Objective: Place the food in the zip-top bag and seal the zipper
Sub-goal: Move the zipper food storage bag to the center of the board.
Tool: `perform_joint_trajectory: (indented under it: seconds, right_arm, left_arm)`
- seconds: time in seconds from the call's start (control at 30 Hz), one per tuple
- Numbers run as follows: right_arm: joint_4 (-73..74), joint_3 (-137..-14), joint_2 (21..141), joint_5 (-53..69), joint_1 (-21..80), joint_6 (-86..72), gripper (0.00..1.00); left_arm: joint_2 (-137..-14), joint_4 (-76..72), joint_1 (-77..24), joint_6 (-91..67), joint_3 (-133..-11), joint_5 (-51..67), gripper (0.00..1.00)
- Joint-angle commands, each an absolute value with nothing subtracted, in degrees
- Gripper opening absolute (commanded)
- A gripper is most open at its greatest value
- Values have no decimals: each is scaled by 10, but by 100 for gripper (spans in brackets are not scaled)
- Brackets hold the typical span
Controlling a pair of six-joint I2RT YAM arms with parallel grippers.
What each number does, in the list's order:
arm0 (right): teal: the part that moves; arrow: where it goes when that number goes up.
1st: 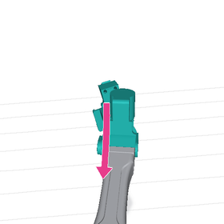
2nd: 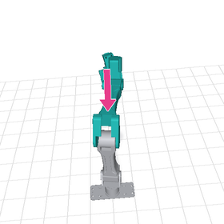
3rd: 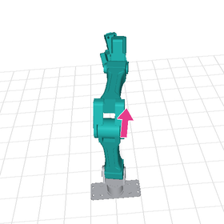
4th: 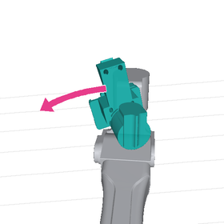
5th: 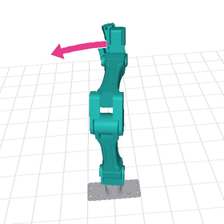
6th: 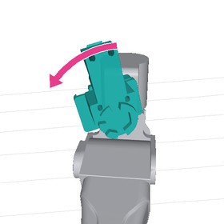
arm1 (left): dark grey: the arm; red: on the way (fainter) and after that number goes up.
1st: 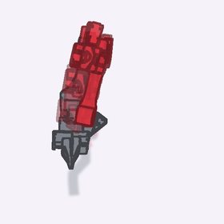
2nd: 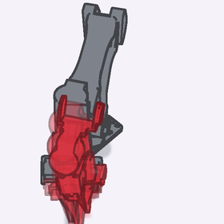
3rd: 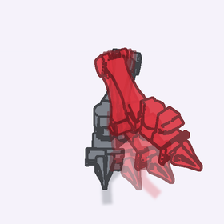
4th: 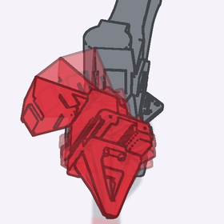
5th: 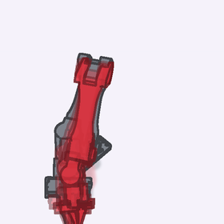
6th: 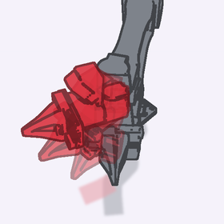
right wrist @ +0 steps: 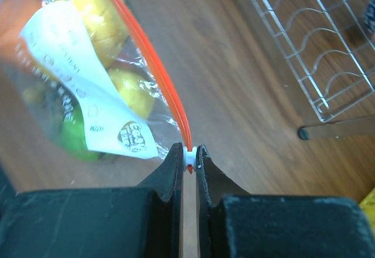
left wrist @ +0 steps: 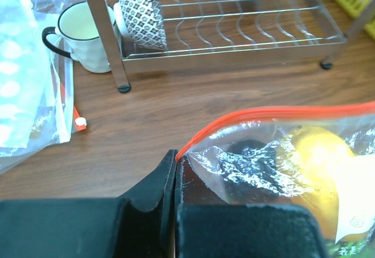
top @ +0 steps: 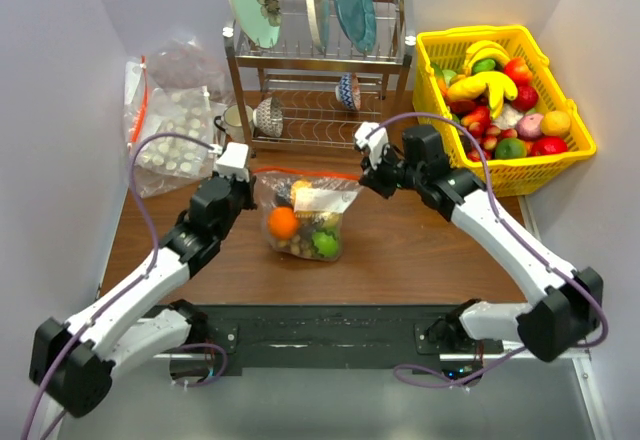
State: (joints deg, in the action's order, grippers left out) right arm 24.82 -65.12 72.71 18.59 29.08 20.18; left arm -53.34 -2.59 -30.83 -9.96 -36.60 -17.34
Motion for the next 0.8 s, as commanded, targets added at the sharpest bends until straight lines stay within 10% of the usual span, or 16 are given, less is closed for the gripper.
perform_joint_trajectory:
  seconds: [0.0, 0.47, 0.6, 0.77]
  right_arm:
    - [179, -709, 778, 113, 280, 148, 0]
    - [117, -854, 949, 47, 255, 56, 0]
    - [119, -869, 958, 64, 254, 45, 0]
    - [111, -866, 933, 1, 255, -46, 74]
  left_arm:
    - [-598, -122, -287, -111, -423, -177, 0]
    - [-782, -219, -233, -132, -537, -136, 0]
    - [-772, -252, -230, -140, -521, -129, 24]
    - [-729, -234, -229, -146, -510, -133, 73]
